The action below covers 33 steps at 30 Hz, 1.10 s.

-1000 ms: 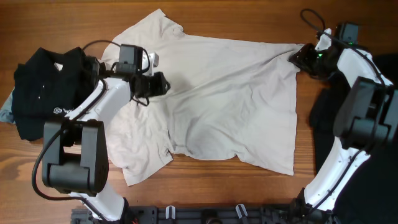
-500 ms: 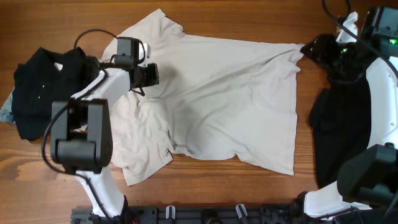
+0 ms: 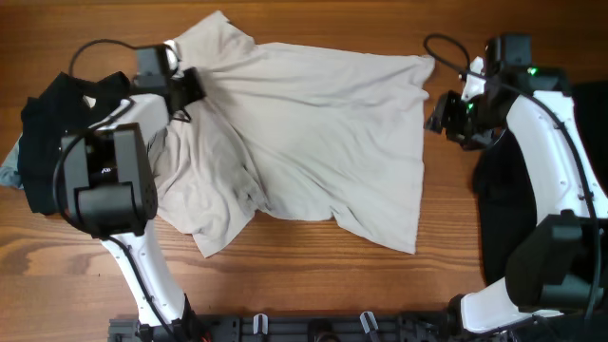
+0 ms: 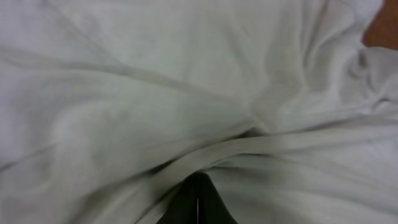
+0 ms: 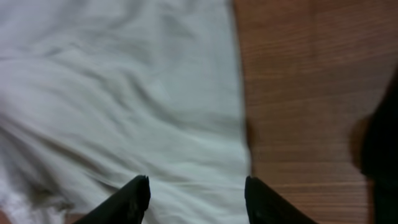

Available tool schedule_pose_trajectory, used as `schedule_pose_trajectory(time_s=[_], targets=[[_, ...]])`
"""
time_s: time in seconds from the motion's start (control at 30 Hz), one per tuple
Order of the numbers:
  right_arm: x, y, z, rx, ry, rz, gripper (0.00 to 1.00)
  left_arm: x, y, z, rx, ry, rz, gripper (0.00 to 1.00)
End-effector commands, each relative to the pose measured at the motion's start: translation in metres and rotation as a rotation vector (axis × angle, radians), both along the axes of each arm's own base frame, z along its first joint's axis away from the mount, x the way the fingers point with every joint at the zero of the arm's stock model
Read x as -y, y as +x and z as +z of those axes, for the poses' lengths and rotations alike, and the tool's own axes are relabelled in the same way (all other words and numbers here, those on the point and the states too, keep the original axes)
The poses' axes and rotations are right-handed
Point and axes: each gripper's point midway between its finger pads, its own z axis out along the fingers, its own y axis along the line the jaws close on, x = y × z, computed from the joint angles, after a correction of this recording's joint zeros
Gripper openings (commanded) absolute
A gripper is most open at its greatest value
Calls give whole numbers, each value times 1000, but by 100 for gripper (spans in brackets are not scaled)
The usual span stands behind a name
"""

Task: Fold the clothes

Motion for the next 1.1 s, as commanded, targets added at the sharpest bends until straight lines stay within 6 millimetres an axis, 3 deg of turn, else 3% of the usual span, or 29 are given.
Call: schedule_pose_trajectory(time_s=[0.0,0.17,0.27,0.4,0.43,0.47,0.53,0.57,0.67,0.7,0.77,0.83,0.87,0.9,0.93,0.97,1.07], targets=[[1,-19,-37,-41,-9,13,50,-4,14,12,-22,-67,0,7],[-14,-80,-90,-206,65,45,53,4,20,84,27,-37,-70,18],[-24,-92,-112,-197,117,49,53,6,11,122,61,-32,-71,22],[-40,-84,-131,-68,209,69,52,14,-23,185,77,-29,-80,25],[-41,-81,-133,-48,213,72,45,17,-31,197,83,-28,-84,25],[-39,-76,-134,-25,199,78,31,19,-41,211,88,-23,-92,27],[-34,-66,-132,9,178,65,11,22,-56,226,90,-6,-112,30],[-24,-56,-130,25,138,19,4,23,-66,234,84,-1,-116,31],[28,-12,-108,108,4,-189,4,20,-94,240,25,21,-108,34],[42,1,-98,145,-17,-217,4,18,-101,238,-4,32,-96,36],[90,31,-63,241,-73,-319,4,13,-120,225,-99,49,-76,40],[119,38,-45,273,-87,-383,4,12,-133,214,-170,52,-70,41],[132,38,-38,282,-80,-413,6,12,-140,211,-202,54,-67,41],[135,38,-33,284,-51,-415,48,11,-145,208,-225,57,-64,41],[133,37,-29,286,-18,-387,77,11,-149,206,-244,55,-65,41],[129,35,-26,282,17,-361,88,12,-153,204,-261,52,-66,41],[116,23,-26,230,91,-341,91,13,-174,195,-360,25,-41,42]])
